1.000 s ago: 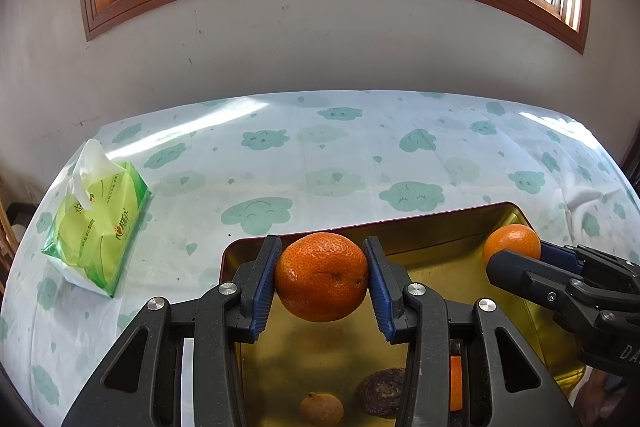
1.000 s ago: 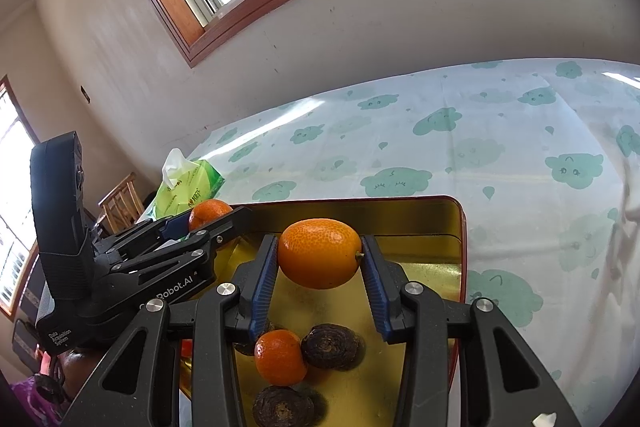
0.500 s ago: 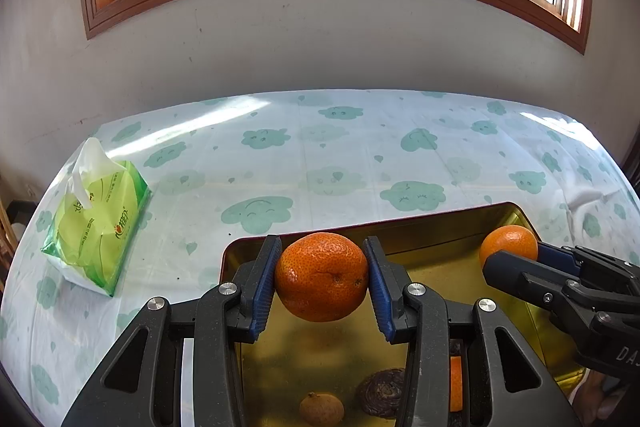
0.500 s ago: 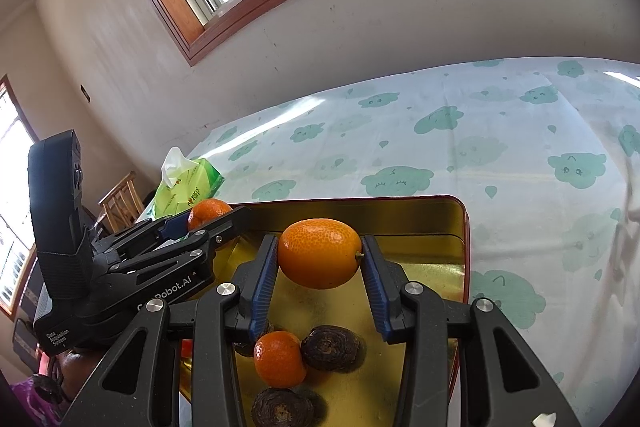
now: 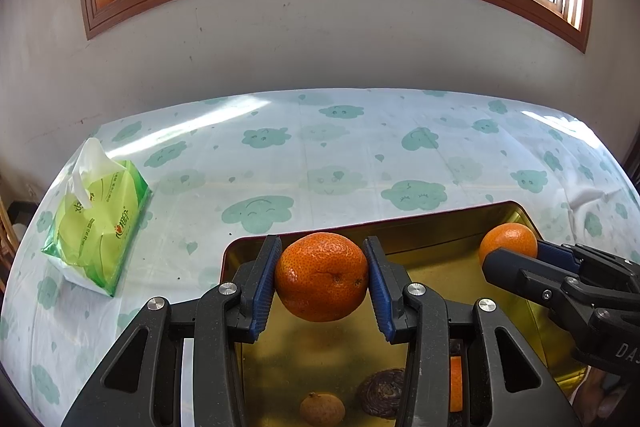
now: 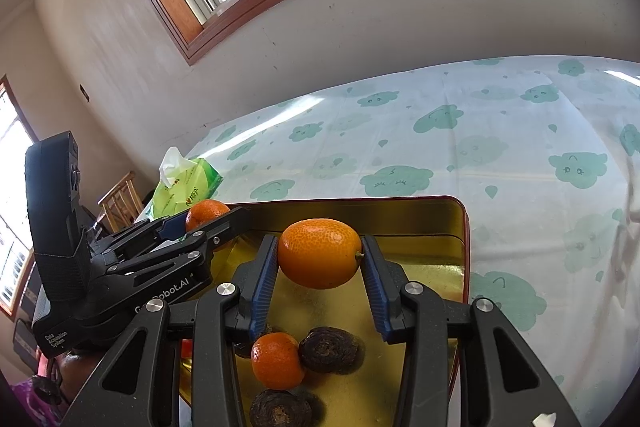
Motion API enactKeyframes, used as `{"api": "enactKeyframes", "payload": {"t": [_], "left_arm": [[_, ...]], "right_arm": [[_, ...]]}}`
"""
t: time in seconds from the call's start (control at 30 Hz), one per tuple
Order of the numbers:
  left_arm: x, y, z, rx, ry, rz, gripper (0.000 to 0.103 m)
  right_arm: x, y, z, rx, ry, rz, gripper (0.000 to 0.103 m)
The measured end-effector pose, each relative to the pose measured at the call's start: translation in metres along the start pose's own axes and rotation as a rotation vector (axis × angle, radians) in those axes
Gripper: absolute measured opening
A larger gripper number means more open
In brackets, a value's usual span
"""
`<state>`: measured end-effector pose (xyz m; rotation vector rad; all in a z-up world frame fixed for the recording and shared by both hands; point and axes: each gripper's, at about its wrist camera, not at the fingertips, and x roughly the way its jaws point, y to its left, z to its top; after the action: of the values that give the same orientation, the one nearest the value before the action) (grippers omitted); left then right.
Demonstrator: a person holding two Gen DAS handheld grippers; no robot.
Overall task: Organize fruits
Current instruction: 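Lower both held fruits toward the tin bottom, then open both grippers to release the tangerine and orange into the tin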
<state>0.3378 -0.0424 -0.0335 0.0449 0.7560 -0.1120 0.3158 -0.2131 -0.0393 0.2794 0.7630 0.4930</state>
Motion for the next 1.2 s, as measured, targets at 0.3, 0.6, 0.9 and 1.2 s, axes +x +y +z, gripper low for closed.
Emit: {"api": "enactKeyframes", "payload": {"t": [0.3, 0.6, 0.9, 1.2], "left_arm": [[0.0, 0.0, 0.001, 0.0, 0.002, -0.001, 0.043], [0.001, 0.0, 0.0, 0.0, 0.004, 0.0, 0.043], [0.0, 0.001, -0.001, -0.001, -0.004, 0.011, 0.058], [-0.005, 0.0, 0.0, 0.007, -0.022, 0.038, 0.075]], "right_arm": [[0.0, 0.0, 0.0, 0.001, 0.002, 0.001, 0.039], [0.003, 0.001, 0.0, 0.0, 0.006, 0.0, 0.039], [0.007, -0.003, -0.001, 0.01, 0.001, -0.008, 0.041], [-0.008, -0.009, -0.003, 0.026, -0.026, -0.012, 0.046]]}}
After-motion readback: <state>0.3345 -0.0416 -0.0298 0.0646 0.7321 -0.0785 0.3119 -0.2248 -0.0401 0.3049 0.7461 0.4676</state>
